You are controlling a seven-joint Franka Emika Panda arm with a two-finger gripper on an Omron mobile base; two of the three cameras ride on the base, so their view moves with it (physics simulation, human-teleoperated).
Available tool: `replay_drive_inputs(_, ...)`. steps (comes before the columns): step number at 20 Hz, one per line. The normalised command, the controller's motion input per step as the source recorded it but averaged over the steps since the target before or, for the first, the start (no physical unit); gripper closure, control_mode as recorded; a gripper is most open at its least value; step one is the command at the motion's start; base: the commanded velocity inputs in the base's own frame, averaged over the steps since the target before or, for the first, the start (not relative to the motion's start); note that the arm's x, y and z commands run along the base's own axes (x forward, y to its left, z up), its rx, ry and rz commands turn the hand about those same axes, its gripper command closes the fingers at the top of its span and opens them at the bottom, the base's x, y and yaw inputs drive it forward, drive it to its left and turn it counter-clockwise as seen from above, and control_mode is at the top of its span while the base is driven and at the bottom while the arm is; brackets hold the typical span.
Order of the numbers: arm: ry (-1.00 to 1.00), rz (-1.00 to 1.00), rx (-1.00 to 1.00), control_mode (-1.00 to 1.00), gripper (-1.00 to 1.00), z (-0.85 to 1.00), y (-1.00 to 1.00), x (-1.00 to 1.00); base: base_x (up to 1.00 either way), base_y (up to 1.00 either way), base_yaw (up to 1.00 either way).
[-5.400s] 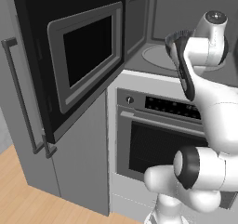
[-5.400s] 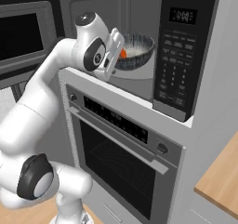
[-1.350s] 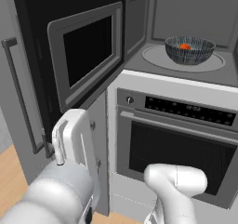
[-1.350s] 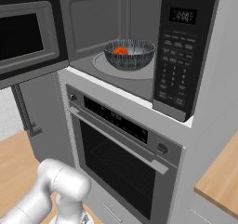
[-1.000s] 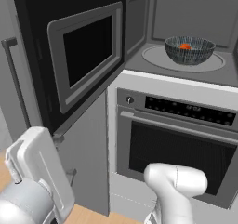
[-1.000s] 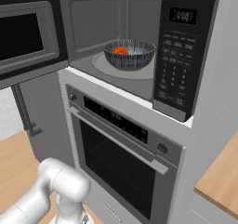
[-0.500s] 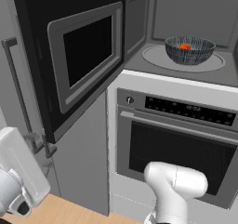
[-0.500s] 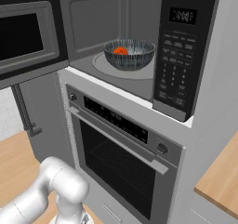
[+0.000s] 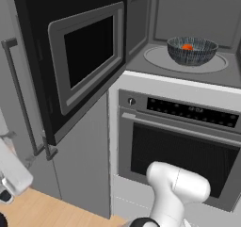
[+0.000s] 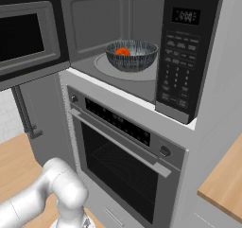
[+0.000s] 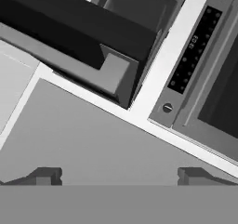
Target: Pick the squash from the sink and place it in the bowl. Then pick the bowl and place it in the microwave. Then close the microwave door and press the start button.
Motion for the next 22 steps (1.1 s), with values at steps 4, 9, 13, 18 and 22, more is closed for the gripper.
replay_drive_inputs(4, -0.03, -0.07, 0.0, -1.0, -1.0, -0.2, 0.21, 0.55, 0.0, 0.0, 0.0)
replay_drive_inputs(9, -0.05, -0.15, 0.0, -1.0, -1.0, -0.08, 0.03, 0.55, 0.0, 0.0, 0.0)
replay_drive_inputs(13, -0.07, -0.16, 0.0, -1.0, -1.0, -0.13, 0.0, 0.63, 0.0, 0.0, 0.0)
replay_drive_inputs(18, -0.14, -0.15, 0.0, -1.0, -1.0, -0.06, -0.12, 0.17, 0.0, 0.0, 0.0)
replay_drive_inputs(22, -0.2, -0.16, 0.02, -1.0, -1.0, 0.1, -0.66, -0.33, 0.0, 0.0, 0.0)
